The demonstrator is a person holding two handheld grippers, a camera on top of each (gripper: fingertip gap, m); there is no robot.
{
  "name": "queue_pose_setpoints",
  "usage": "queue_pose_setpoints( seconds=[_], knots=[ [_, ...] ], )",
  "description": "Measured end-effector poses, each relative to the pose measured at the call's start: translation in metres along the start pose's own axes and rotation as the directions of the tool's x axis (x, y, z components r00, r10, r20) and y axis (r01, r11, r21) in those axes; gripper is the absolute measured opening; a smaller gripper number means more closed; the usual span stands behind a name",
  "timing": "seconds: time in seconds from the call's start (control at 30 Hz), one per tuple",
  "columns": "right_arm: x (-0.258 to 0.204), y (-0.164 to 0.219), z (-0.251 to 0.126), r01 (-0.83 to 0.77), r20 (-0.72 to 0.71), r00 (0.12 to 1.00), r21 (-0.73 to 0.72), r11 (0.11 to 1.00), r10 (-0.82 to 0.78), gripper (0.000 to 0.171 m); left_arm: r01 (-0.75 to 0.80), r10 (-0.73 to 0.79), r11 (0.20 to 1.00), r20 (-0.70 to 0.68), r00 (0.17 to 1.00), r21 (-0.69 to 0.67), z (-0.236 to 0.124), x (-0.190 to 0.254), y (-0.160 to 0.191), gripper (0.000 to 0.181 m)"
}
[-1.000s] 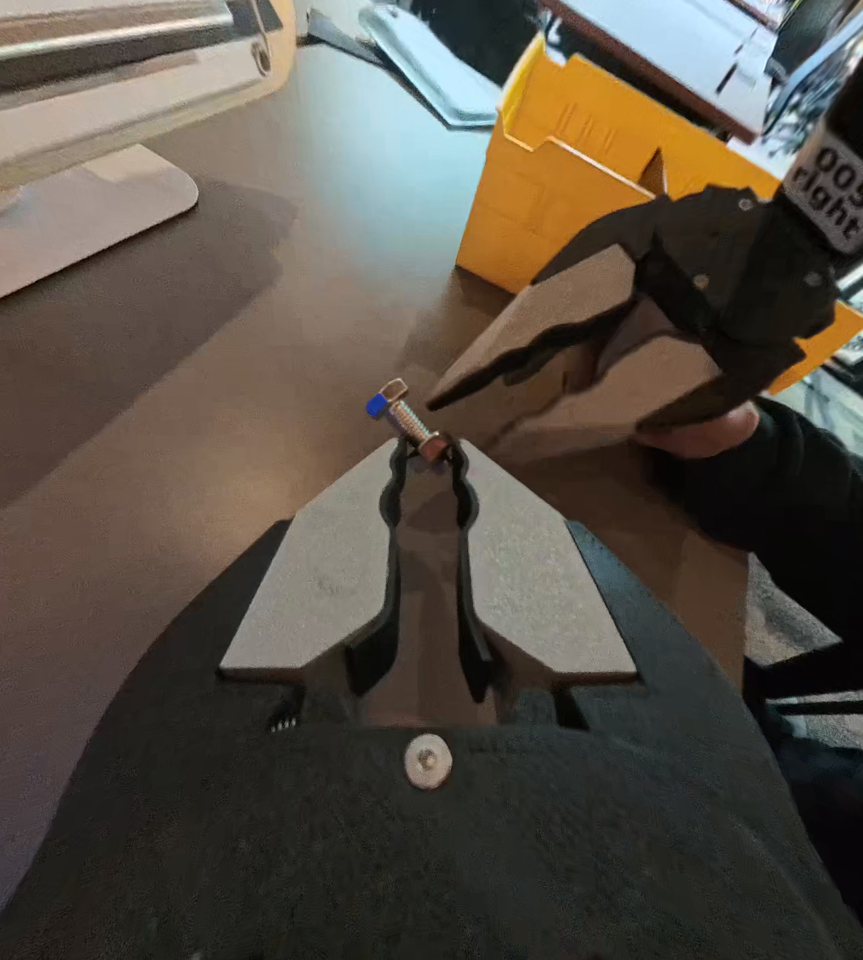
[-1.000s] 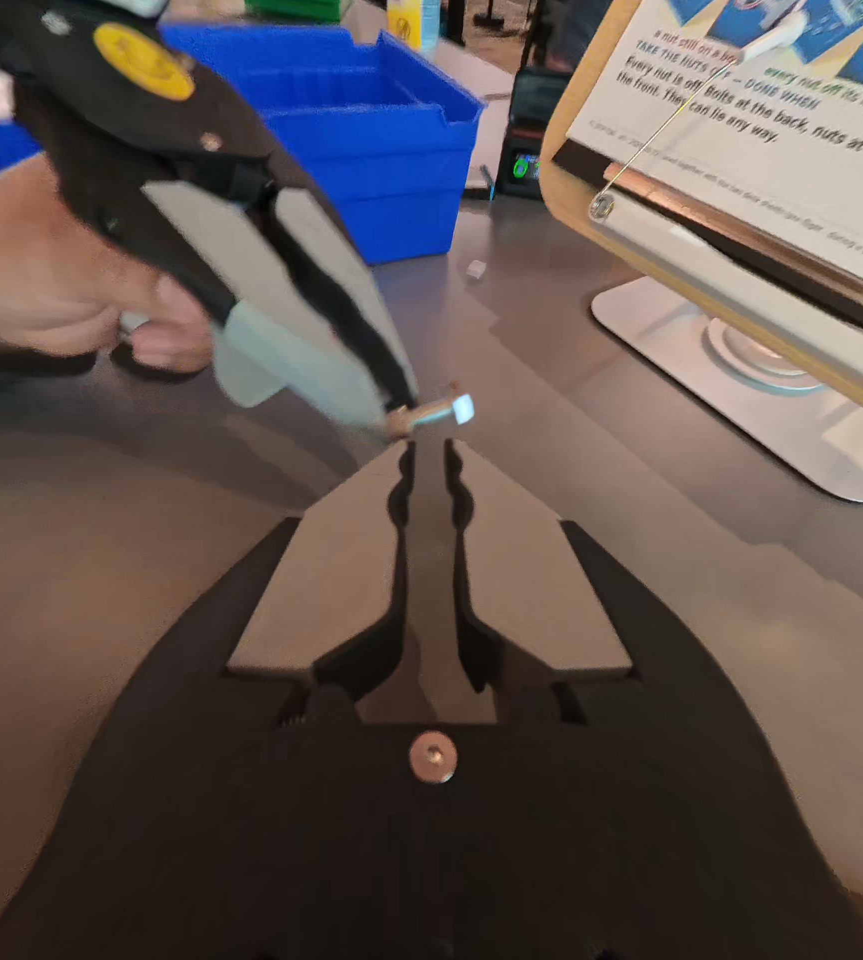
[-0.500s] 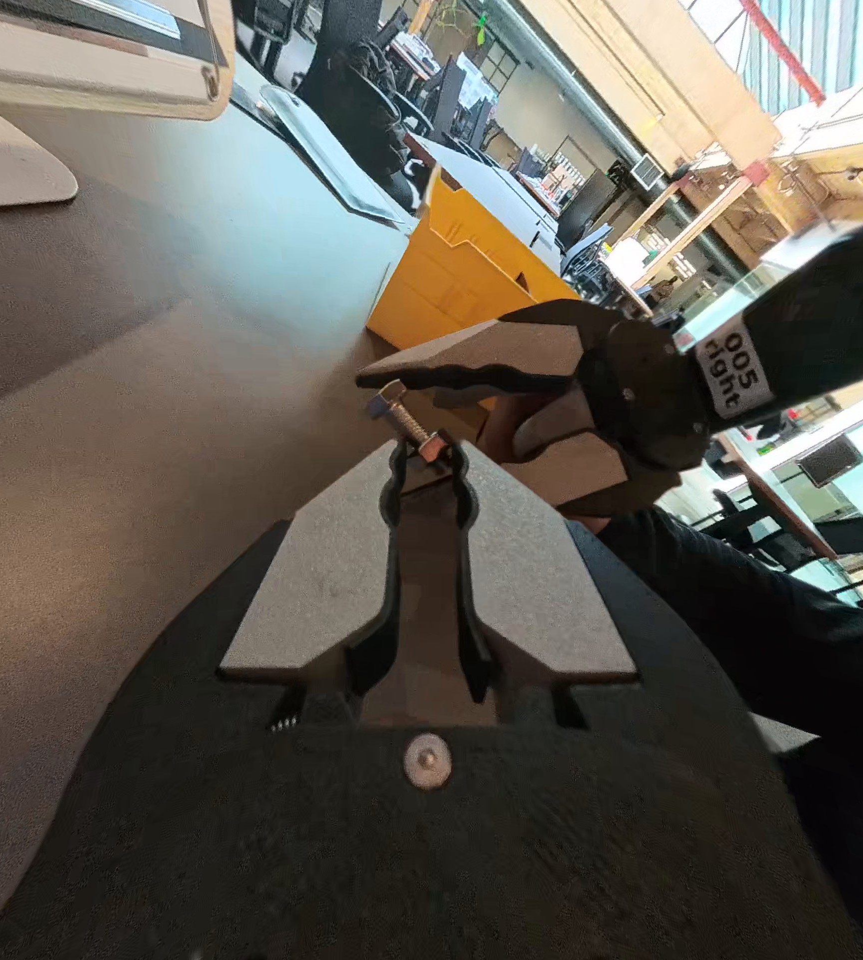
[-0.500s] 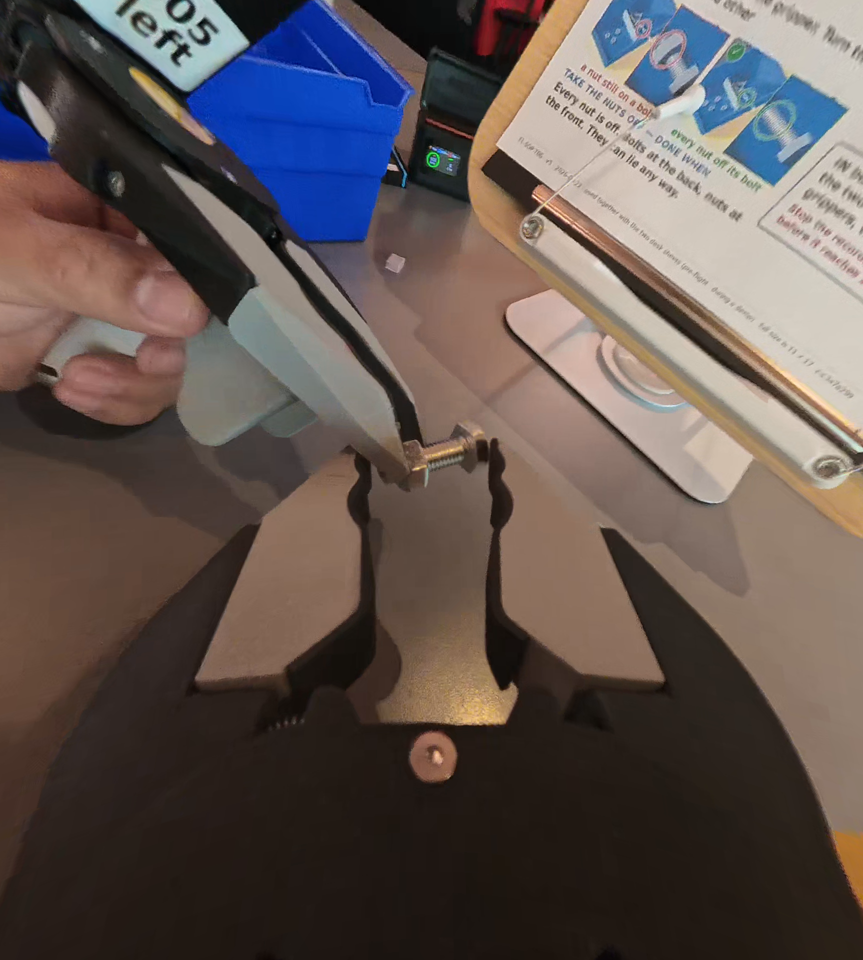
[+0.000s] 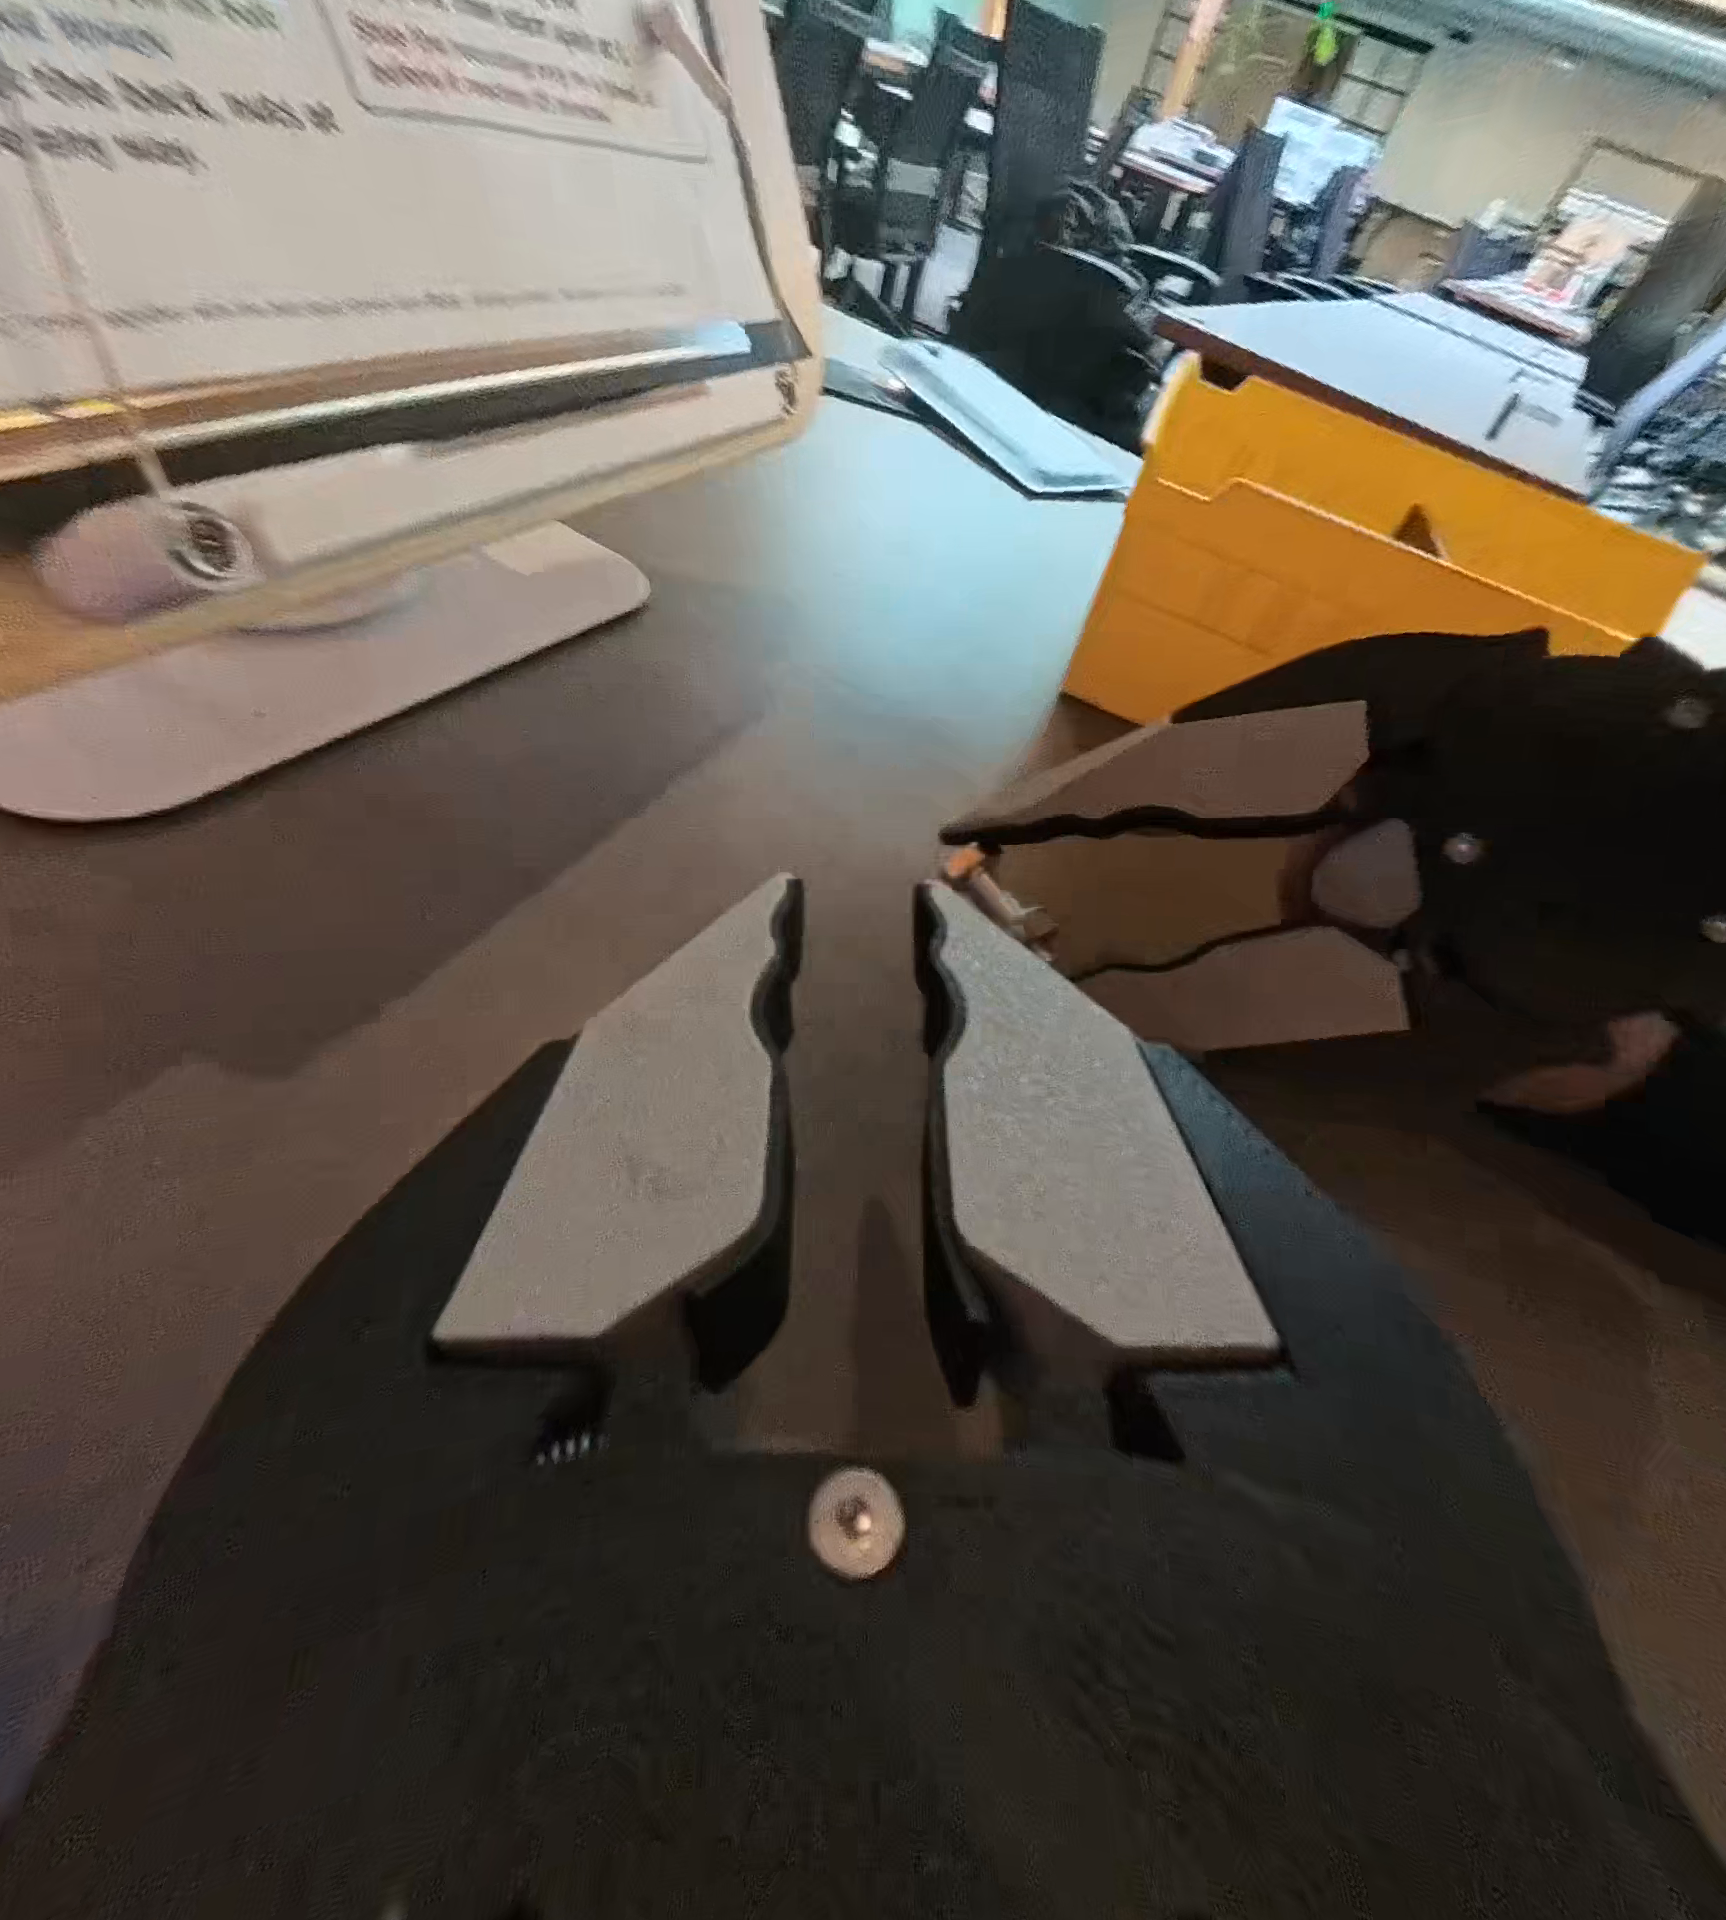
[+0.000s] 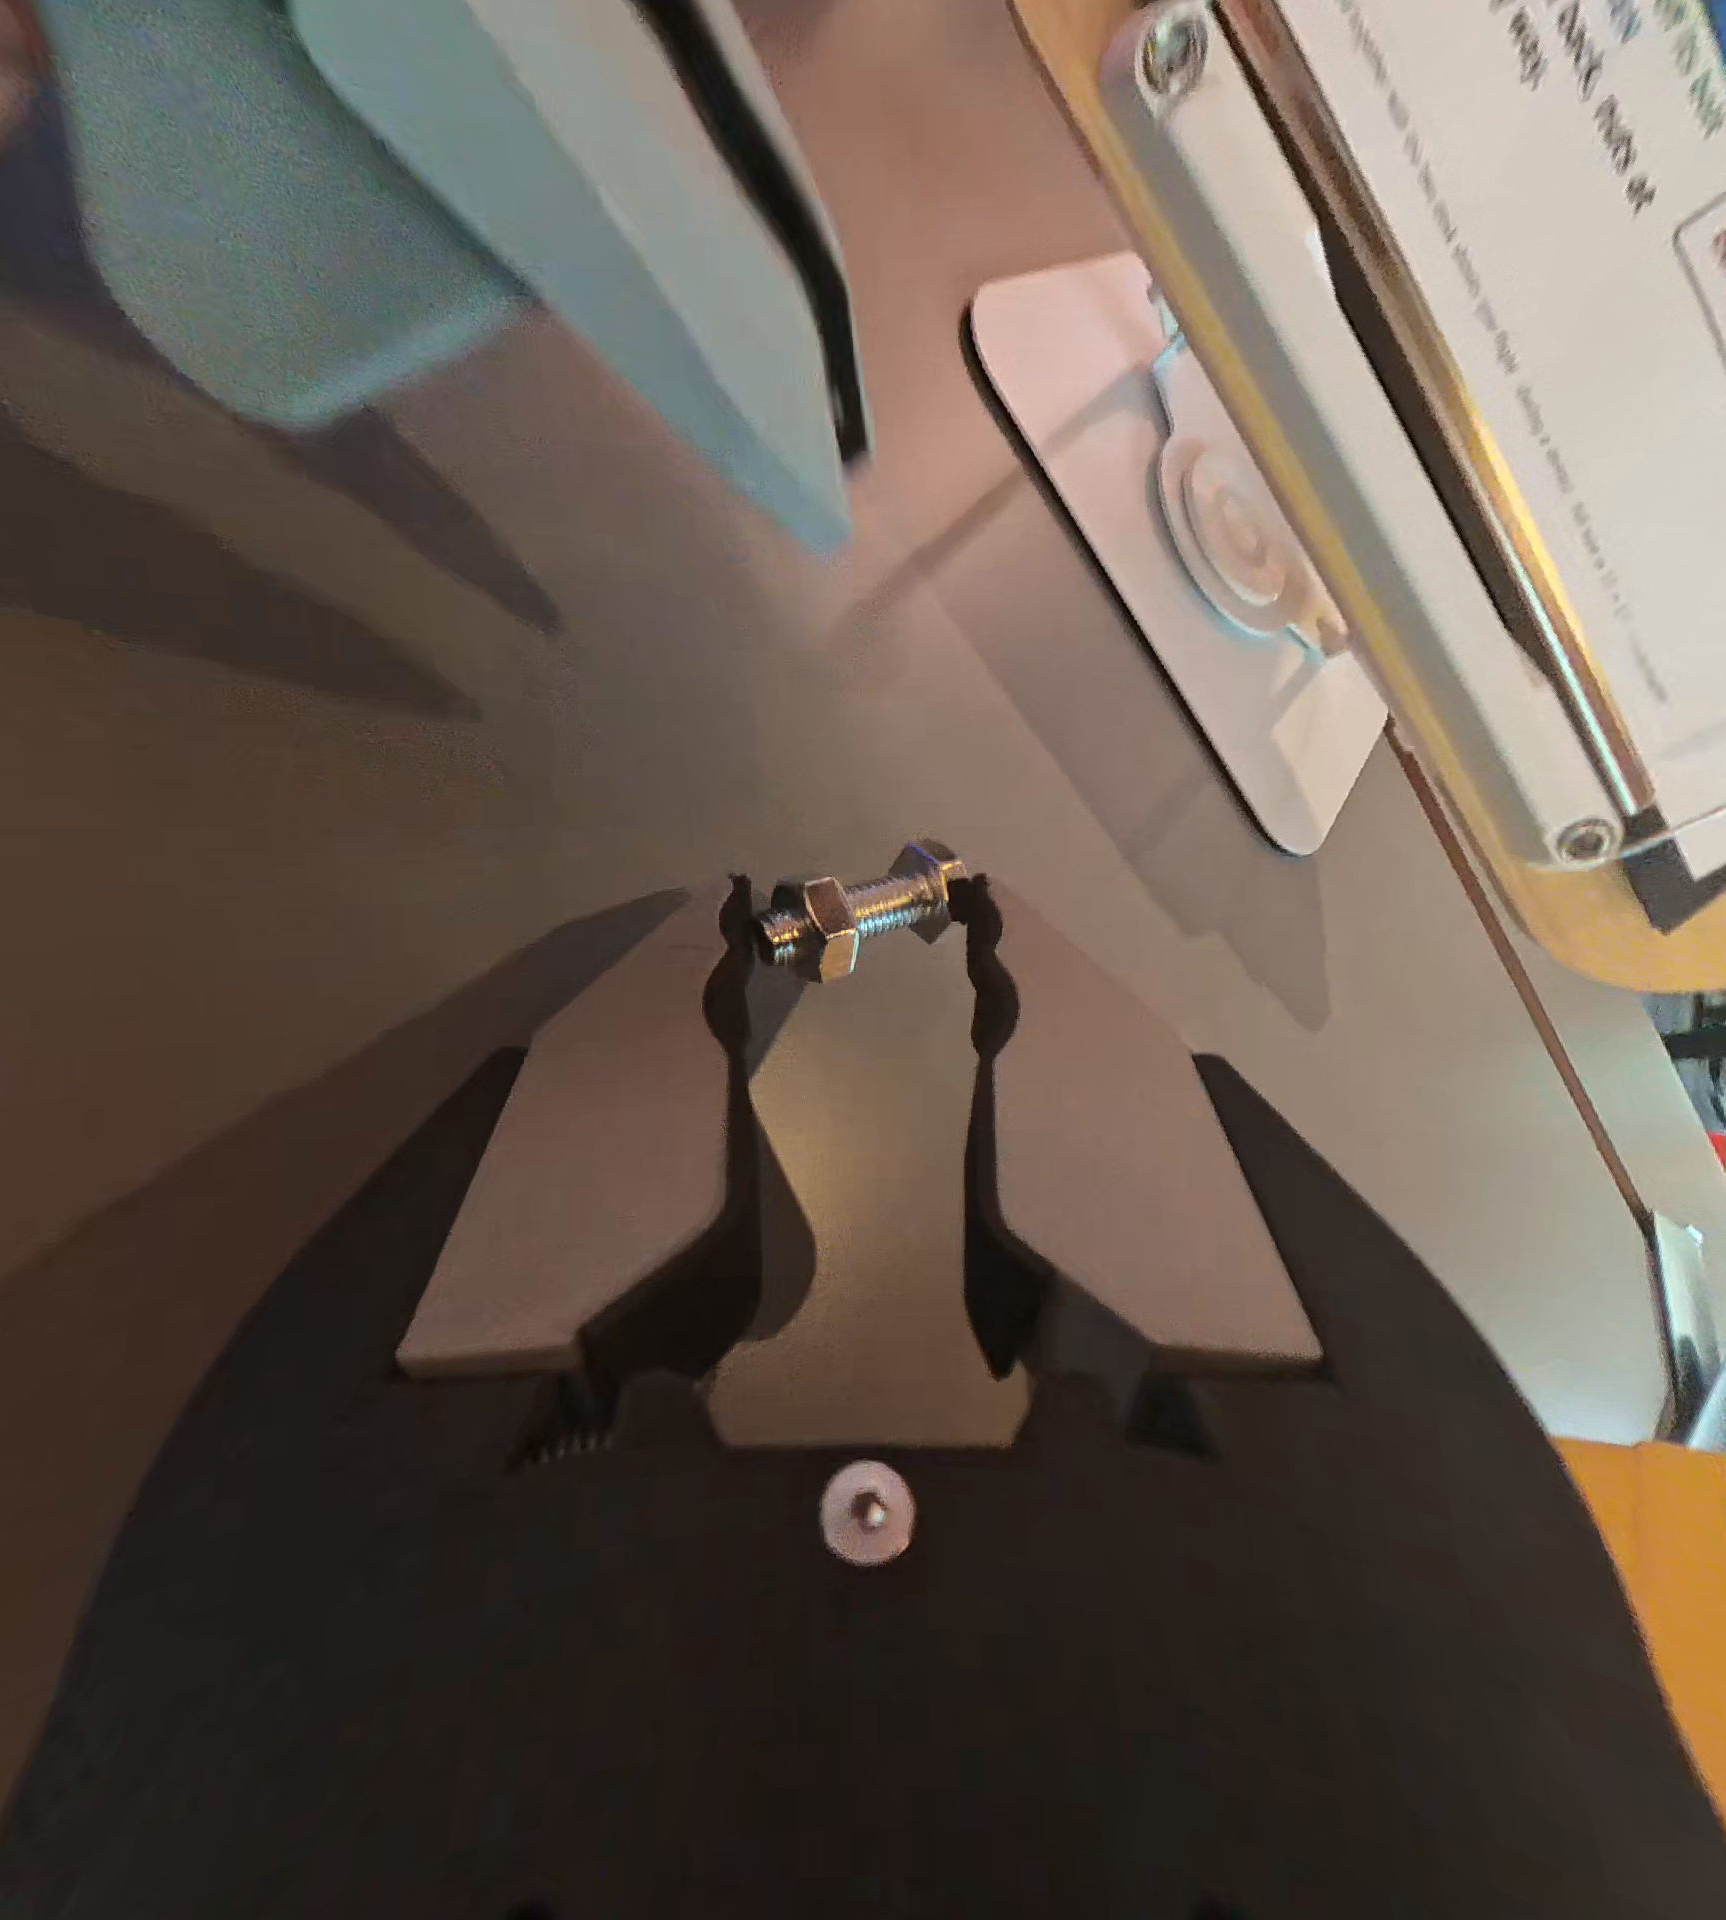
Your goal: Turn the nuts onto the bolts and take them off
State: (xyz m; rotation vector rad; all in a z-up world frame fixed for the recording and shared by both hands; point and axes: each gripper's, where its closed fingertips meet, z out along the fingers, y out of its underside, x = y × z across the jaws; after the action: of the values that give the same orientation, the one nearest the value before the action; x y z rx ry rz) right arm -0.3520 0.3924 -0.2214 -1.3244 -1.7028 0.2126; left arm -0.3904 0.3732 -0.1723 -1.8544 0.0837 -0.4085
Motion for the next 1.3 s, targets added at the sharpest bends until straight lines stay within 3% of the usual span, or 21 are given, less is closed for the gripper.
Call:
queue_pose_setpoints(
  seconds=[0.17, 0.33, 0.53, 0.67, 0.77, 1.1, 1.3],
  knots=[
    [-0.002, 0.011, 0.003, -0.056, 0.010, 0.998, -0.038, 0.998, 0.056, 0.039, -0.100, 0.089, 0.994, 0.203, 0.975, 0.044, -0.013, -0.024, -0.008, 0.018],
    [0.009, 0.013, -0.006, -0.182, -0.012, 0.983, -0.005, 0.983, 0.182, 0.039, -0.257, 0.289, 0.957, 0.364, 0.885, -0.136, -0.006, -0.034, 0.007, 0.013],
    [0.011, 0.021, -0.006, -0.334, 0.073, 0.940, -0.009, 0.943, 0.334, 0.039, -0.432, 0.579, 0.806, 0.392, 0.714, -0.403, 0.009, -0.034, 0.032, 0.000],
    [0.005, 0.026, -0.001, -0.290, 0.067, 0.953, -0.062, 0.955, 0.294, 0.039, -0.486, 0.717, 0.683, 0.375, 0.588, -0.545, 0.016, -0.040, 0.046, 0.000],
    [0.004, 0.027, 0.002, -0.256, 0.043, 0.965, -0.073, 0.964, 0.259, 0.038, -0.460, 0.751, 0.643, 0.385, 0.537, -0.612, 0.016, -0.049, 0.051, 0.000],
    [0.006, 0.020, -0.003, -0.293, 0.078, 0.953, -0.019, 0.956, 0.294, 0.039, -0.419, 0.679, 0.723, 0.449, 0.581, -0.550, 0.011, -0.053, 0.041, 0.000],
    [-0.001, 0.010, -0.011, -0.390, 0.232, 0.898, 0.033, 0.920, 0.373, 0.038, -0.443, 0.675, 0.727, 0.425, 0.603, -0.525, 0.013, -0.047, 0.041, 0.000]
  ],
)
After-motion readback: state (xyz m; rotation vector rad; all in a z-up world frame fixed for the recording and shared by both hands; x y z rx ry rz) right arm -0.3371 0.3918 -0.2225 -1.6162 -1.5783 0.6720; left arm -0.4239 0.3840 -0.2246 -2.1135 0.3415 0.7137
